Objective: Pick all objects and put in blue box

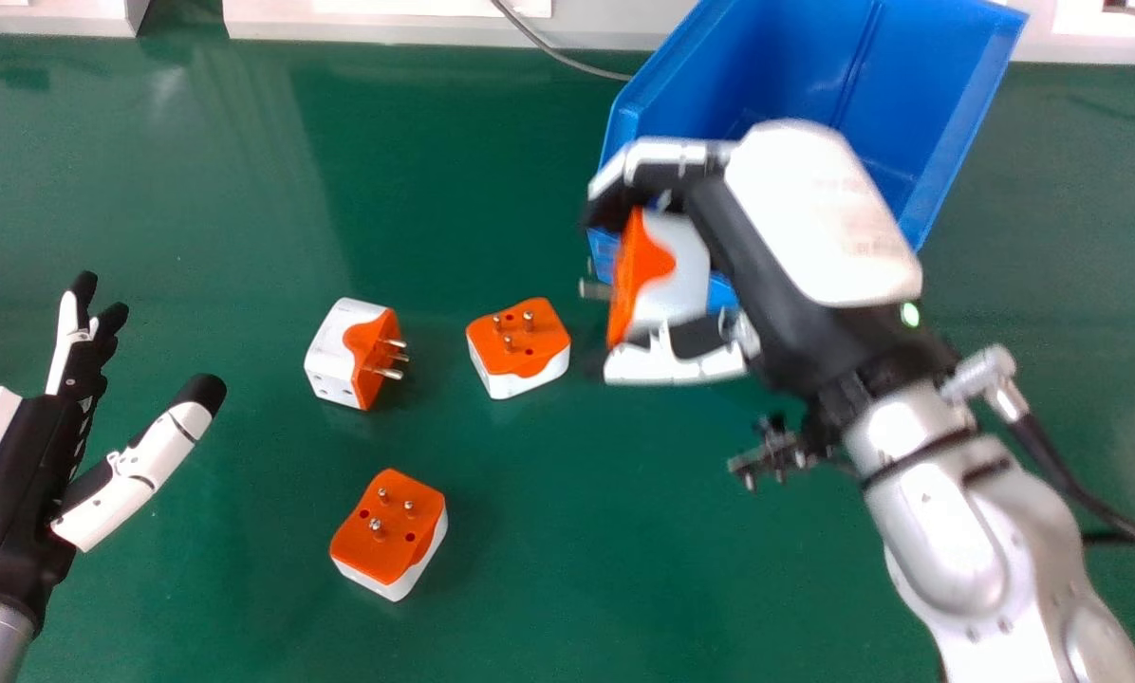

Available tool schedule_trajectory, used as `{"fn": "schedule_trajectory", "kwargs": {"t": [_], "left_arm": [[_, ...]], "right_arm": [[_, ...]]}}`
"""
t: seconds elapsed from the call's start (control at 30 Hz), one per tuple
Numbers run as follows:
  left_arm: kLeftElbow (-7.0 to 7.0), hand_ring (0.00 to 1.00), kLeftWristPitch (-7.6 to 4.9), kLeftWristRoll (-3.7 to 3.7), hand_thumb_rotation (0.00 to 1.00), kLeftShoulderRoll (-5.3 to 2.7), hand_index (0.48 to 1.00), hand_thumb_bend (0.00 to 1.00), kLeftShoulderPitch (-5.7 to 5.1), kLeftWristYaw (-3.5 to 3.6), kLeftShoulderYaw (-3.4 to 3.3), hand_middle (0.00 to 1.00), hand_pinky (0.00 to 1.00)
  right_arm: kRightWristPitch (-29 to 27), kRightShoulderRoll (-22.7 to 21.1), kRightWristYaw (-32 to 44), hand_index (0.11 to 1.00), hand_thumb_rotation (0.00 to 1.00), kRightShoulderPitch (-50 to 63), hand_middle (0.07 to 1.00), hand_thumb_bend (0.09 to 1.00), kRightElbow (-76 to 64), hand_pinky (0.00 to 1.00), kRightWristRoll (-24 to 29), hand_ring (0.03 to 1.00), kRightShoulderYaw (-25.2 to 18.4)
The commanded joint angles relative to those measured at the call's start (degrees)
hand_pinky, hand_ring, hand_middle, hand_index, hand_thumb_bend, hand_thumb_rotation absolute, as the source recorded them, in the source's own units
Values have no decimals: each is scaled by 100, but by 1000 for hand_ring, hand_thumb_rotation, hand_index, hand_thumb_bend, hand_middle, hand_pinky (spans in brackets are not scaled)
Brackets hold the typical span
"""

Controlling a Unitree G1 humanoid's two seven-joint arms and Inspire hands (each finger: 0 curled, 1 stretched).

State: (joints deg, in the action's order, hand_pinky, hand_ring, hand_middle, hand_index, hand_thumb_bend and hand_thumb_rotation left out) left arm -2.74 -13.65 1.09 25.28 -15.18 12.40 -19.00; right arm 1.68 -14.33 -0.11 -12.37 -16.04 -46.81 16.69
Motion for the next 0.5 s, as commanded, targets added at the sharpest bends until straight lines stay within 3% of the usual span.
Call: {"fn": "schedule_trajectory", "kwargs": {"t": [0.0, 0.13, 0.2, 0.23, 0.33, 0.4, 0.47], "left_arm": [[128, 1000, -92, -68, 647, 13, 1000, 556, -41, 1, -53, 1000, 1000], [125, 1000, -58, -43, 659, 35, 1000, 570, -51, -8, -59, 1000, 1000], [118, 1000, -77, -65, 655, 32, 1000, 572, -57, 1, -66, 1000, 1000], [112, 1000, -88, -79, 655, 35, 1000, 573, -60, 15, -69, 1000, 1000], [133, 1000, -61, -32, 668, 48, 1000, 578, -76, -10, -69, 1000, 1000], [129, 1000, -49, -84, 673, 31, 1000, 586, -74, 10, -75, 1000, 1000], [137, 1000, -48, -89, 676, 31, 1000, 594, -79, 14, -74, 1000, 1000]], "right_arm": [[145, 77, -178, 542, 0, -412, 541, 485, 188, 285, -75, 432, -178], [114, 25, -381, 538, 0, -1120, 535, 486, 967, 295, -40, 432, -296], [236, 27, -495, 536, 0, -1527, 533, 486, 1441, 287, -125, 430, -311], [394, 56, -535, 535, 0, -1735, 528, 486, 1676, 281, -208, 421, -303], [828, 61, -589, 544, 0, -2309, 504, 488, 2414, 289, -454, 403, -189], [1435, 25, -324, 549, 0, -2813, 479, 491, 3124, 275, -942, 381, 102], [1650, 111, -446, 546, 0, -3071, 457, 503, 3622, 224, -943, 362, 165]]}}
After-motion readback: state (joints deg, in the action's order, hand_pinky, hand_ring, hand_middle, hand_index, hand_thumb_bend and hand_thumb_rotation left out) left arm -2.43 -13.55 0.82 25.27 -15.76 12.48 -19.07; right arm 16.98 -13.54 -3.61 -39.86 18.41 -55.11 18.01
